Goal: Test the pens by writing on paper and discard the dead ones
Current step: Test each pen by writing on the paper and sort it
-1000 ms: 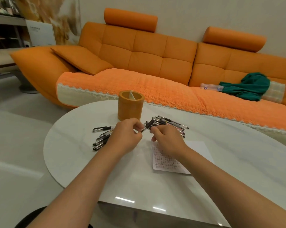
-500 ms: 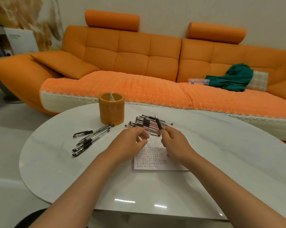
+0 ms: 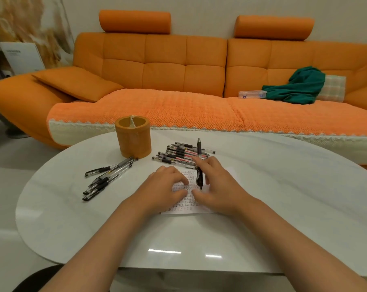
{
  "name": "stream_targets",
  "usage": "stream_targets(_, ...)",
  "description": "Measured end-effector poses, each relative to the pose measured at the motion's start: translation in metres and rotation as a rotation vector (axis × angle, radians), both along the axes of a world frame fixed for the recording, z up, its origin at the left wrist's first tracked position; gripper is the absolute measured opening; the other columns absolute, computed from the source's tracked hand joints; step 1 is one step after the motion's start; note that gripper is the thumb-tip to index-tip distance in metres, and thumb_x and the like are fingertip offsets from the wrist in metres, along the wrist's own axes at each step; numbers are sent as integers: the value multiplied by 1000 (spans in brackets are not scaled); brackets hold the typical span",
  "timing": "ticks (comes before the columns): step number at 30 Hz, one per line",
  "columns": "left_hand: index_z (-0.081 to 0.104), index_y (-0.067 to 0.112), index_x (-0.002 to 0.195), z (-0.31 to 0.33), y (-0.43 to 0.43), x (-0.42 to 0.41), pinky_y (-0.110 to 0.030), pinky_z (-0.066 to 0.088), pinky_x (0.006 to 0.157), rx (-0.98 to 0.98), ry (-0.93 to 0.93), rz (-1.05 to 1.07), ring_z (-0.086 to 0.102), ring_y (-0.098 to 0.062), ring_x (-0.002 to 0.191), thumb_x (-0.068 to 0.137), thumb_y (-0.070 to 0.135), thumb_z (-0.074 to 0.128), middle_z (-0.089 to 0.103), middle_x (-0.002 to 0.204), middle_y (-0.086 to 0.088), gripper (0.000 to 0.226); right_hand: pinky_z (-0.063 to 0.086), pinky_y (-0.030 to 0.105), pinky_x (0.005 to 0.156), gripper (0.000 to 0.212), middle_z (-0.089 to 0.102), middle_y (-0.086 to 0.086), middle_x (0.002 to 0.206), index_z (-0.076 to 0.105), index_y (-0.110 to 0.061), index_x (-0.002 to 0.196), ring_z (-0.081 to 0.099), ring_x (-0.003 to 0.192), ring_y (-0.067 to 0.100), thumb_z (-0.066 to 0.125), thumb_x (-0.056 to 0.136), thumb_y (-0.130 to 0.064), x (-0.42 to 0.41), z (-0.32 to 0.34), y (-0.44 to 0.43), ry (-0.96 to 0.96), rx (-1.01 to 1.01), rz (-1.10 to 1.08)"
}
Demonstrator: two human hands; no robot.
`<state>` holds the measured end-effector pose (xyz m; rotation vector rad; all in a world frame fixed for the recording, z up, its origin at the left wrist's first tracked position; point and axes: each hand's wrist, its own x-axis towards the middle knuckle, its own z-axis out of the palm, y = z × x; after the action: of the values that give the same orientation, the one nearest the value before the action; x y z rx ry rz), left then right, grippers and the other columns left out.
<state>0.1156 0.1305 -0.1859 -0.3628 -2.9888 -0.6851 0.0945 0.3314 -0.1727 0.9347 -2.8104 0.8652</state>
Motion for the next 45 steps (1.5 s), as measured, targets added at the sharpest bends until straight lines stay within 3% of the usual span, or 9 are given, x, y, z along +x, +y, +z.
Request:
stream_targets(3,61,42,122,0,2,1,-35,36,107,-13,0,11,37,-6,123,93,51,59,50,128,19,31,46,26,78,79,35,-9,116,26,-32,154,46,91,11,69,89,-22,-3,-1,-1,93,65,-19)
stream_targets(8,59,42,127,0,4,2,-36,36,110,-32,-9,19,36,-7,126,92,53,59,48,134,18,36,39,32,78,16,48,-3,102,69,-26,109,43,90,16,61,95,-30,-6,-2,4,461,110,-41)
stream_targets(12,58,41,128,0,5,3,-38,35,111,-30,-7,14,36,-8,128,92,53,59,47,135,17,38,39,44,105,35,63,1,109,70,-24,114,53,106,23,59,85,-7,-9,-3,6,589,242,-30)
stream_targets(16,58,41,128,-2,3,4,-38,35,110,-18,-4,5,35,-7,126,92,53,59,48,133,17,37,40,33,68,16,65,-8,83,65,-28,105,59,79,19,56,96,-37,-3,2,2,486,306,-2)
stream_targets(22,58,41,129,-3,2,4,-36,35,109,-6,8,-16,34,-6,126,92,54,57,48,132,17,38,30,32,50,50,44,-1,52,44,-18,58,38,51,14,43,85,-60,9,3,-3,380,356,-64)
stream_targets(29,57,42,129,-4,1,3,-37,33,111,-1,-6,-12,33,-5,128,92,51,59,47,133,18,38,36,31,51,37,52,1,57,48,-16,63,46,53,16,39,89,-40,3,-5,-5,340,387,-41)
stream_targets(37,57,41,129,-3,0,4,-38,33,111,8,5,-23,33,-6,127,92,51,59,47,132,18,38,38,26,55,32,65,-12,79,66,-31,92,60,70,10,52,86,-60,2,-3,-3,473,294,52)
stream_targets(42,57,42,129,-3,1,4,-38,34,110,-2,-10,-8,33,-7,127,92,51,60,46,134,18,38,41,30,36,45,62,1,83,70,-14,106,58,53,25,71,65,4,-5,-5,-2,569,188,115)
stream_targets(45,56,42,130,-3,2,4,-38,33,111,-6,-15,-1,33,-8,129,92,51,60,45,136,18,39,31,26,39,40,58,8,85,69,-5,108,52,56,25,53,73,3,-4,2,-1,677,50,149)
